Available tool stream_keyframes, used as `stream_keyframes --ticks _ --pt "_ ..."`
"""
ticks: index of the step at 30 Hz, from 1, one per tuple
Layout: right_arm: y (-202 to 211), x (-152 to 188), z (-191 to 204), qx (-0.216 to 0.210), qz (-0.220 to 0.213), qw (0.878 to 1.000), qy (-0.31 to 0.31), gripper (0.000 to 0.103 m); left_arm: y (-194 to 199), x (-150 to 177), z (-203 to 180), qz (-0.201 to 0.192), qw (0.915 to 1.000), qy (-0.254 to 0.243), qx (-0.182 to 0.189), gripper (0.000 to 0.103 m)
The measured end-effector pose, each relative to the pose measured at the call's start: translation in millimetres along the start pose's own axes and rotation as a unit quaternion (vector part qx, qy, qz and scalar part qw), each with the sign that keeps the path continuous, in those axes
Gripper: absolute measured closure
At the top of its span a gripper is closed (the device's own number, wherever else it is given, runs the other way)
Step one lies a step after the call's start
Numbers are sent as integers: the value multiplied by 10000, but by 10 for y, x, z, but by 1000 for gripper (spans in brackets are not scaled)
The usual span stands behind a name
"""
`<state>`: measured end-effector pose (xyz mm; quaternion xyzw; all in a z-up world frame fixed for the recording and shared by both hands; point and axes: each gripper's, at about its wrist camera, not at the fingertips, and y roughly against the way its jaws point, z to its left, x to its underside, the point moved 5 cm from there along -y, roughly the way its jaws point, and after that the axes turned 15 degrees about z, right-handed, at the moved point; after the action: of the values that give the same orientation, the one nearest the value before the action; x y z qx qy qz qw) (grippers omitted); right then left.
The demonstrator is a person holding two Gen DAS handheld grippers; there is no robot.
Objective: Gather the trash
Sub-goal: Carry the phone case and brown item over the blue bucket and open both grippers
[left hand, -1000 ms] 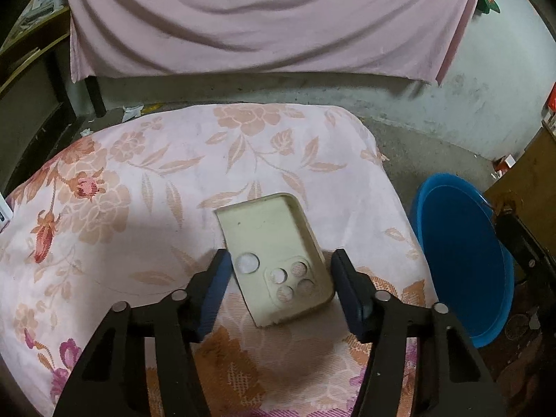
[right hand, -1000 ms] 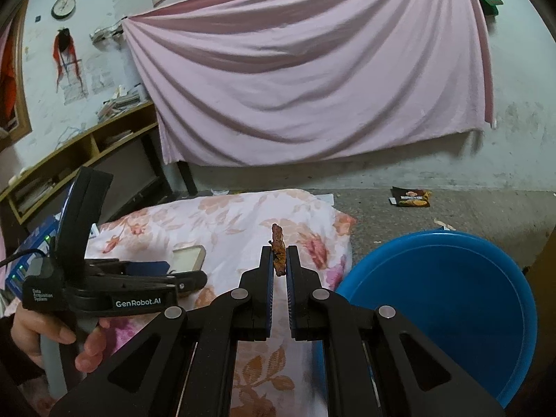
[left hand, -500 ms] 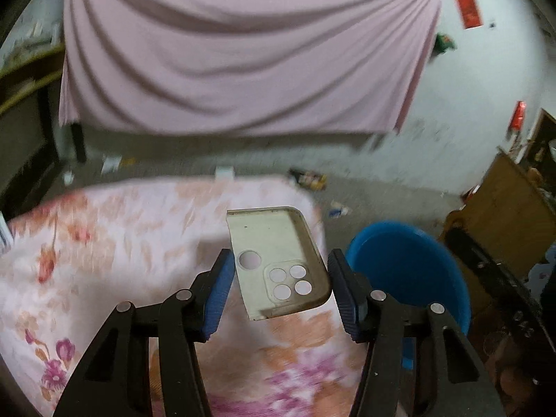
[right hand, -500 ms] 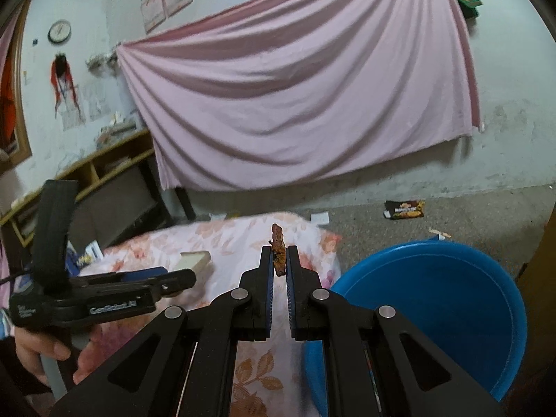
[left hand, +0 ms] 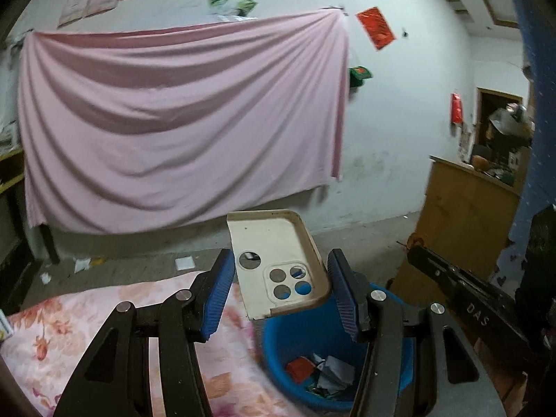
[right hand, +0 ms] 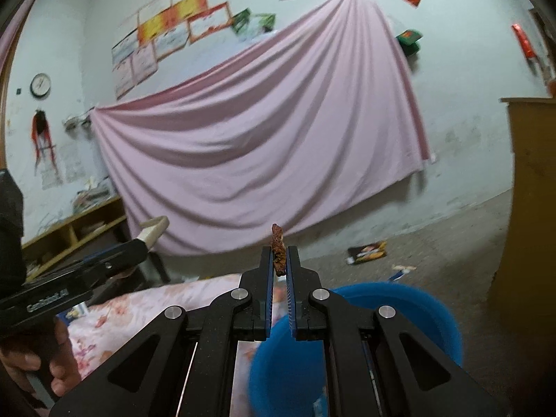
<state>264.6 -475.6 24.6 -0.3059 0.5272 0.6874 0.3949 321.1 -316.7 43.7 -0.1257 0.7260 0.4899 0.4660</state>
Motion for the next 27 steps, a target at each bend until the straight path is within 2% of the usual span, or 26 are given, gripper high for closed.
stream_keyframes --ticks 6,8,9,12,16,22,27 --pt "161 -12 -311 173 -137 9991 -361 97 -99 49 -339 121 9993 -309 146 54" --pt "184 -1 -390 206 -102 9986 -468 97 -169 77 -430 212 9989 -372 173 64" --pt "177 5 -429 227 -53 9984 -517 97 -238 90 -483 330 9984 -431 177 68" --pt "130 39 -542 284 131 9973 -670 97 -447 152 -613 713 9960 -458 266 68" --pt "25 111 -639 291 492 9949 -832 97 -705 248 -627 1131 9926 -123 423 68" --pt "-151 236 -721 181 1072 9892 -985 96 -729 330 -583 1232 9915 12 428 68" --pt "-162 284 -713 130 1214 9876 -989 96 -662 310 -480 1212 9919 61 386 67"
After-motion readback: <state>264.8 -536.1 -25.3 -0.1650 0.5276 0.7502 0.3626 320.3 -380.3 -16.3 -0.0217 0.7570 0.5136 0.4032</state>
